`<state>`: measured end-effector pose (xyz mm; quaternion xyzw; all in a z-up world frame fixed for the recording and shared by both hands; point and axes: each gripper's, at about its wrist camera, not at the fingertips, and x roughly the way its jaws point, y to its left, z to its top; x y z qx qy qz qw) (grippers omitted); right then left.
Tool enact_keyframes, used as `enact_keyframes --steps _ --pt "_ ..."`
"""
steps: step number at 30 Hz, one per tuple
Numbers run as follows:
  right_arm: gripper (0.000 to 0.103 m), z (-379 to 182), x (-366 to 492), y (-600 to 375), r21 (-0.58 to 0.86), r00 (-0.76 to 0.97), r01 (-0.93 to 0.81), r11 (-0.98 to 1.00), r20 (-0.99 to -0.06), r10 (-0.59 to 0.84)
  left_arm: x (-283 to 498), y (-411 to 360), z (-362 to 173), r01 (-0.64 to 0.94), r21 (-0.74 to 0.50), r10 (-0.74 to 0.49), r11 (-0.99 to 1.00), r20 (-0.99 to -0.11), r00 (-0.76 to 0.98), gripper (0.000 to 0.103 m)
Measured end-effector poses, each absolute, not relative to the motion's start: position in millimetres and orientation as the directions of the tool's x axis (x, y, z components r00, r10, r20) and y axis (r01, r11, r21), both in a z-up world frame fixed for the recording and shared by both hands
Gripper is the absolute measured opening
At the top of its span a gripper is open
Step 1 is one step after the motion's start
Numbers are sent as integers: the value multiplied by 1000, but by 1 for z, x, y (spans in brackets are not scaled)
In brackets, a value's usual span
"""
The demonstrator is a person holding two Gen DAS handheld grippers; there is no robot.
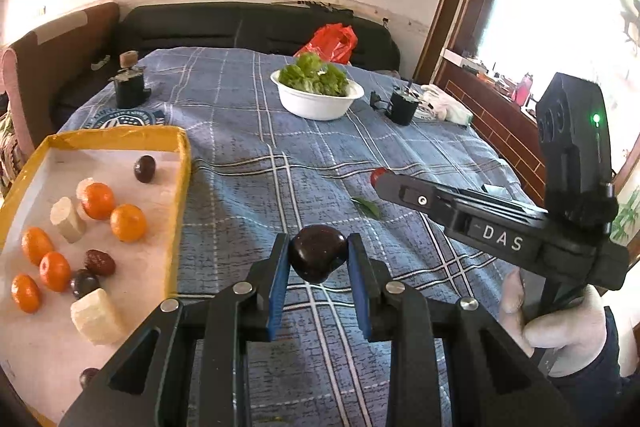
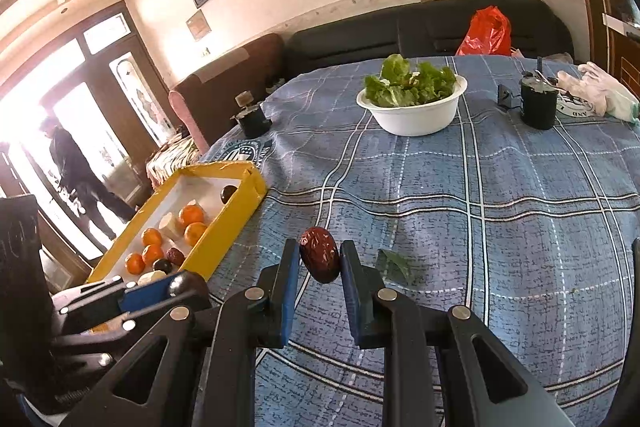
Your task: Organize fruits
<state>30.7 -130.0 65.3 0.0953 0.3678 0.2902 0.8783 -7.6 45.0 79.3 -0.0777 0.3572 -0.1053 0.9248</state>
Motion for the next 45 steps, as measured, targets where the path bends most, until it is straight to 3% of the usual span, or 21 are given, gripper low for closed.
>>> enact_keyframes --steps 17,29,35,39,45 --pt "23 70 20 -117 372 544 -509 776 -560 625 -28 91 95 68 -232 -200 970 -611 766 27" --pt "23 68 20 -112 395 512 -531 750 -555 655 -61 178 92 -98 -258 -80 961 -599 797 28" --pt "24 56 26 -106 398 455 -528 750 -612 646 -73 205 93 -141 -287 -57 947 -585 809 28" --pt "24 49 28 -103 482 296 -571 665 -634 714 -76 209 95 -137 -292 -62 946 -583 810 28" --pt "27 35 -7 -104 310 268 -644 700 -765 585 -80 214 95 -119 -312 -83 943 -564 821 28"
